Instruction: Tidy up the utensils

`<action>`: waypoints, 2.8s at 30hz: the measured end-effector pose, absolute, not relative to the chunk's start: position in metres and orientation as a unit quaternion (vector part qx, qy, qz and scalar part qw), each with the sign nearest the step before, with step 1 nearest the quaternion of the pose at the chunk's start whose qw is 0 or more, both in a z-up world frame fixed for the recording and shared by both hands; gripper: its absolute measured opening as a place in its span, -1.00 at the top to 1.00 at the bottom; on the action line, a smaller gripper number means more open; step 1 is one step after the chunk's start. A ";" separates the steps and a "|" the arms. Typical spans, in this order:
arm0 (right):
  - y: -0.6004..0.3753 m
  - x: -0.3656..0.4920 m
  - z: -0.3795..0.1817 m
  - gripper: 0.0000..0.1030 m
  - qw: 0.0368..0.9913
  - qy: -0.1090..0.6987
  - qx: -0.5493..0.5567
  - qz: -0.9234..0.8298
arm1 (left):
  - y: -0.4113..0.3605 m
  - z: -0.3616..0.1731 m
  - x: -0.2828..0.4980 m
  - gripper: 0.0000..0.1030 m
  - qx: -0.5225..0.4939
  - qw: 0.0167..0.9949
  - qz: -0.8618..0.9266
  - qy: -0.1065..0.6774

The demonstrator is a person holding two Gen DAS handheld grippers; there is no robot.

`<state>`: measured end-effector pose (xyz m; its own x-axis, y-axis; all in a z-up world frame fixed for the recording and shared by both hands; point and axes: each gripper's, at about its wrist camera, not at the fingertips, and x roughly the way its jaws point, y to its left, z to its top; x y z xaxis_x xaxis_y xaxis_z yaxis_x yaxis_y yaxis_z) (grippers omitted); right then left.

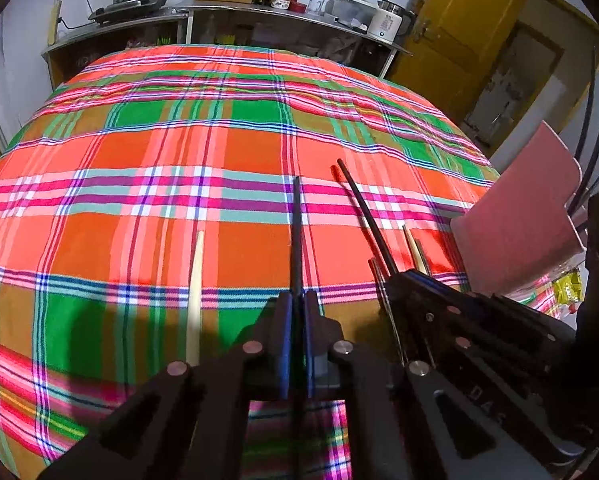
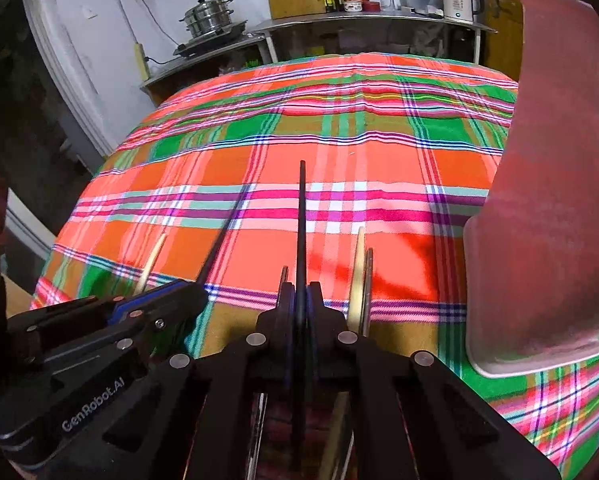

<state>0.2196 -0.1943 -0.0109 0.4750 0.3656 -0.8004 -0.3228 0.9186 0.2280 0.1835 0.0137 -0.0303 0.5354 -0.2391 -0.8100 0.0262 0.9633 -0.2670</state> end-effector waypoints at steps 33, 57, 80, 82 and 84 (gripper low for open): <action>-0.241 0.134 0.108 0.89 0.897 0.323 0.087 0.288 | 0.015 0.092 0.103 0.88 -0.101 0.916 -0.118 0.370; -0.308 0.119 0.128 0.89 0.917 0.281 0.118 0.256 | -0.037 0.134 0.101 0.88 -0.081 0.913 -0.192 0.351; -0.377 0.161 0.171 0.89 0.954 0.203 0.149 0.161 | -0.099 0.194 0.163 0.88 -0.076 0.913 -0.253 0.311; -0.377 0.165 0.171 0.89 0.956 0.197 0.149 0.157 | -0.101 0.191 0.168 0.88 -0.078 0.913 -0.251 0.313; -0.378 0.170 0.171 0.89 0.957 0.193 0.150 0.155 | -0.100 0.185 0.174 0.88 -0.079 0.913 -0.247 0.315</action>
<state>0.1698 -0.3781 0.1707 0.8775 0.3544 -0.3230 -0.2389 0.9072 0.3462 0.1741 -0.1003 0.1851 0.6787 -0.5013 -0.5367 0.4018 0.8652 -0.3001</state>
